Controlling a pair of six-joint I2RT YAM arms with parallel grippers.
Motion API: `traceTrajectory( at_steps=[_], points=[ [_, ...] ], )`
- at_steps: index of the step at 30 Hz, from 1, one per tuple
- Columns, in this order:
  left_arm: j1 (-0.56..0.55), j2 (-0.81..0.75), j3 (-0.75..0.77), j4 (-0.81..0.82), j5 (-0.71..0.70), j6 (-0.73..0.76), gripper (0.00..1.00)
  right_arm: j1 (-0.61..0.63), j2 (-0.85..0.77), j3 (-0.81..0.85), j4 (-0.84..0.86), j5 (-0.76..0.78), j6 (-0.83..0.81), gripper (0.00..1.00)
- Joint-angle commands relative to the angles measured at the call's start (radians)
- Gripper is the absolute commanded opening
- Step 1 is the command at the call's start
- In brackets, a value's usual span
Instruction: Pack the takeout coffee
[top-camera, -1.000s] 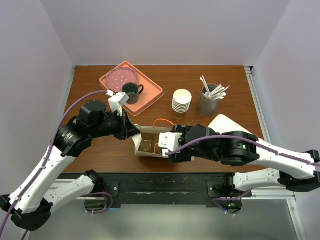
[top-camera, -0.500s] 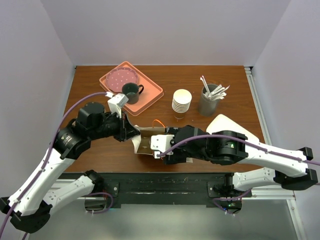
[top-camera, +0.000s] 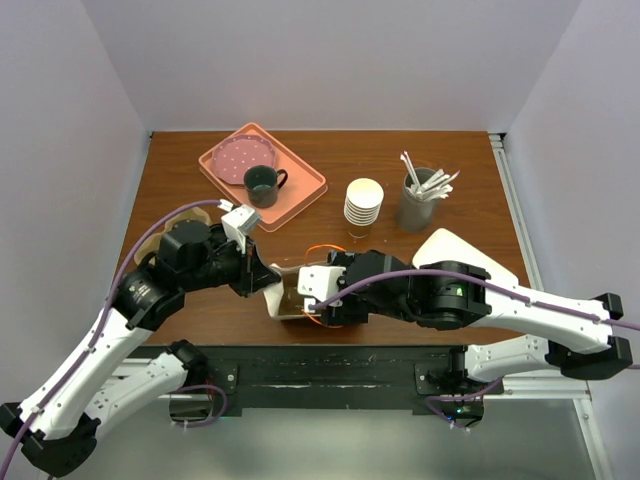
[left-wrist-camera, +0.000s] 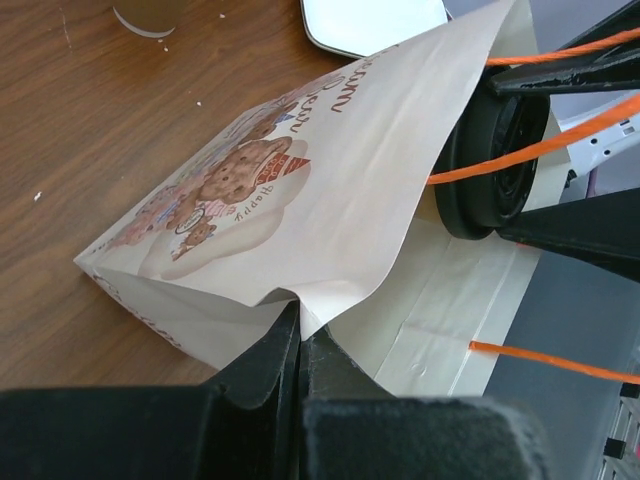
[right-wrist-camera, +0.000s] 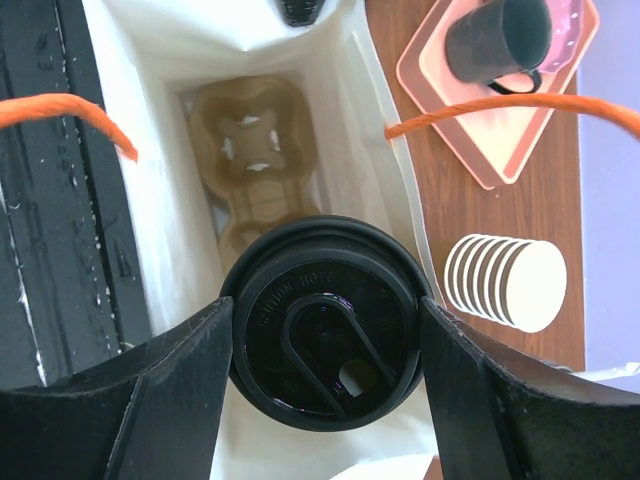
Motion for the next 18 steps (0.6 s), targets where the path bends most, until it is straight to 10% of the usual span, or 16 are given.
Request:
traceTrajectory(
  at_steps=[1, 18],
  points=[
    [-0.001, 0.005, 0.031, 0.056, 0.035, 0.024, 0.0, 0.013, 0.006, 0.013, -0.019, -0.032, -0.019, 0.28],
    [-0.001, -0.058, -0.047, 0.131, 0.098, 0.112, 0.0, 0.016, 0.075, -0.16, 0.189, 0.179, -0.116, 0.32]
  ],
)
